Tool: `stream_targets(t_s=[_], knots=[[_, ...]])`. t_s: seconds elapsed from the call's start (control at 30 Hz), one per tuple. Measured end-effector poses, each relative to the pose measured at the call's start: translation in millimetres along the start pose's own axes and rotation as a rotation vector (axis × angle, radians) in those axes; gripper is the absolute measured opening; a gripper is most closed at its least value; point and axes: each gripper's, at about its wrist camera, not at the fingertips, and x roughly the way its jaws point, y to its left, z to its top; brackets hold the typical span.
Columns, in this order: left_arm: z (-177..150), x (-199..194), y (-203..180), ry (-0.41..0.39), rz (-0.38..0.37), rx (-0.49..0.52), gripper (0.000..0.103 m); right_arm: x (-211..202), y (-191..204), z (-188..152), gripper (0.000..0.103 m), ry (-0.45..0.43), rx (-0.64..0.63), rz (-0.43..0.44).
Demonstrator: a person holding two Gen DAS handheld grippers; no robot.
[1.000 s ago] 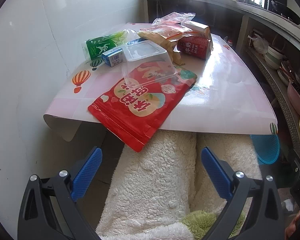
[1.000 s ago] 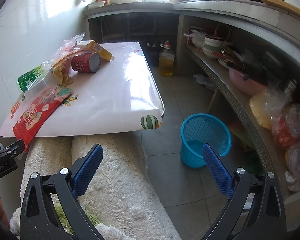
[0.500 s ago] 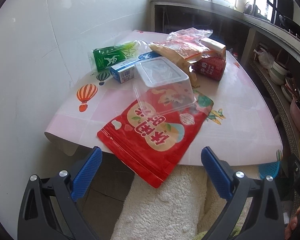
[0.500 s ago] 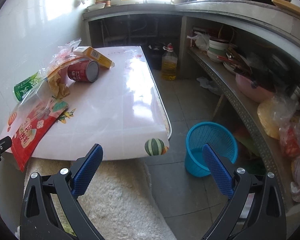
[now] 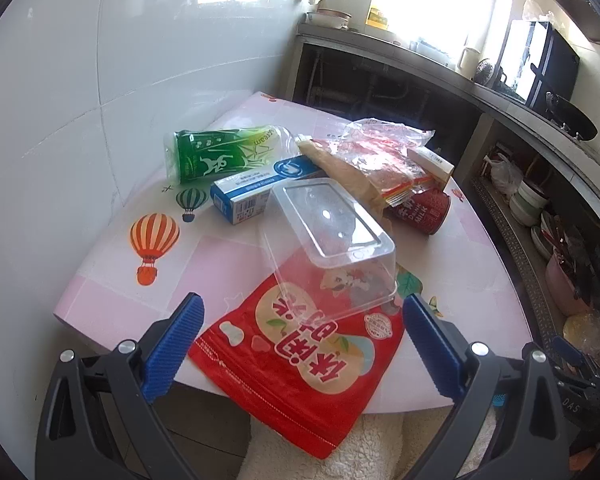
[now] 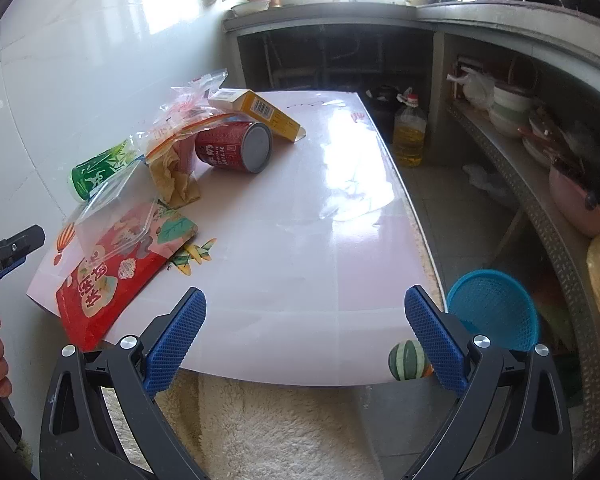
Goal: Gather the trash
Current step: 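Reach the right tool to the white medicine box and close on it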
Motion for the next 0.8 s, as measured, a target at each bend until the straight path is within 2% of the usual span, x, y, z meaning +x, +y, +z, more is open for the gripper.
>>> stream_targets(t_s=[0.13, 0.27, 0.43, 0.6, 0.7, 0.8], knots=[[21.8, 5.2, -2.3, -0.027, -0.047, 0.020, 0.097, 9.0, -4.9, 11.6, 0.095, 0.014, 0.015, 0.009], [56.3, 4.7, -11.3, -0.127, -0.074, 0.078, 0.097, 10.3, -7.0, 32.0, 0.095, -0.042, -0.017, -0.006], [100.1, 17.3, -47.1, -0.193, -0.124, 0.293, 0.097, 14.0, -8.8, 62.7, 0.095, -0.139, -0.085, -0.008], [114.1, 46.7, -99.5, -0.251, -0.058, 0.624, 0.094, 21.2, -20.8, 96.2, 0.085, -0.204, -0.073, 0.025], [117.8, 73.5, -122.0, -0.221, -0.069, 0.751, 0.090, 25.9, -27.4, 109.7, 0.082, -0.219, -0.052, 0.056], [123.6, 102.2, -133.0, -0.171, -0.068, 0.807, 0.083, 34.3, -32.9, 118.8, 0.079, -0.210, -0.028, 0.097]])
